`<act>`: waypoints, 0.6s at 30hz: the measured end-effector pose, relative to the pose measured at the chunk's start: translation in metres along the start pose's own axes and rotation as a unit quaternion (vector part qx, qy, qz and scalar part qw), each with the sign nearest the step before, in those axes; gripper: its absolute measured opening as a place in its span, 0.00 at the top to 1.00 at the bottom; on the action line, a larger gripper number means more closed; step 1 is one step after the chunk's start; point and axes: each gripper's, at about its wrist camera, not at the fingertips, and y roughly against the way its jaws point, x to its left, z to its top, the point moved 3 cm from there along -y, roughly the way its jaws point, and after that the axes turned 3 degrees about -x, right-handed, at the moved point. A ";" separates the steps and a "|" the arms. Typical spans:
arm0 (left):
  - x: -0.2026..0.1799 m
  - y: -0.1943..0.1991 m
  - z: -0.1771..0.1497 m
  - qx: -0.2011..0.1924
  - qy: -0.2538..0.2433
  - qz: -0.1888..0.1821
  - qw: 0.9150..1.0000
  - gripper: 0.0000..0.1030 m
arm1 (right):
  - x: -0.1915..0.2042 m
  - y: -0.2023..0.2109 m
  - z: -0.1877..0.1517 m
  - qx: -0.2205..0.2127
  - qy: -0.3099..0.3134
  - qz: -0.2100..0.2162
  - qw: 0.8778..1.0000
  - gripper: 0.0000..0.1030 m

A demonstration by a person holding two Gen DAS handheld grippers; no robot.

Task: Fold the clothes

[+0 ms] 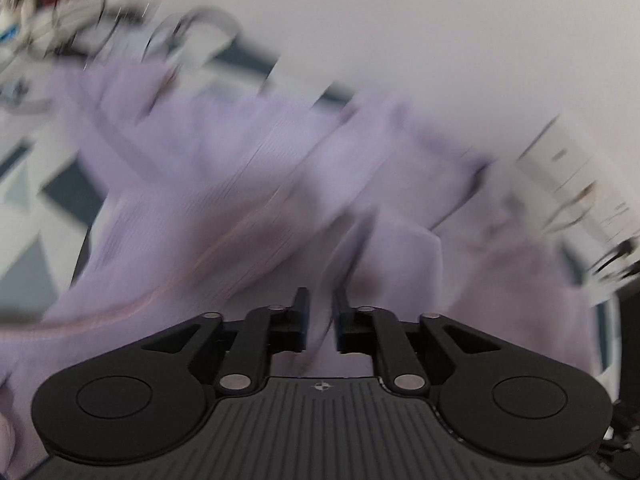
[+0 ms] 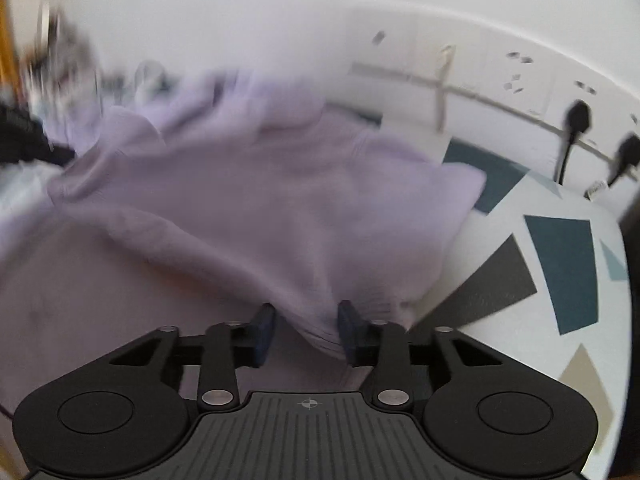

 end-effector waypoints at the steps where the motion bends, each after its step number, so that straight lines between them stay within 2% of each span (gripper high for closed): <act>1: 0.007 -0.003 -0.005 0.009 0.005 -0.006 1.000 0.76 | 0.006 -0.002 -0.001 0.008 0.012 -0.011 1.000 0.64; 3: 0.014 -0.008 -0.013 0.018 -0.002 -0.015 1.000 0.60 | 0.012 0.003 0.004 0.005 0.007 -0.013 1.000 0.53; 4: 0.015 -0.009 -0.016 0.020 -0.014 -0.019 1.000 0.55 | 0.015 0.007 0.008 0.001 0.000 -0.010 1.000 0.47; 6: 0.014 -0.009 -0.021 0.019 -0.038 -0.036 0.998 0.45 | 0.017 0.011 0.018 -0.007 -0.011 0.000 1.000 0.47; 11: 0.012 -0.006 -0.038 0.013 -0.077 -0.112 0.991 0.42 | 0.042 0.005 0.063 -0.017 -0.021 0.021 0.999 0.49; 14: 0.008 -0.009 -0.049 0.003 -0.111 -0.127 0.986 0.42 | 0.071 -0.012 0.096 -0.027 -0.007 0.055 0.998 0.53; 18: 0.008 -0.012 -0.053 -0.007 -0.129 -0.146 0.981 0.43 | 0.132 -0.051 0.142 -0.017 0.057 0.088 0.994 0.55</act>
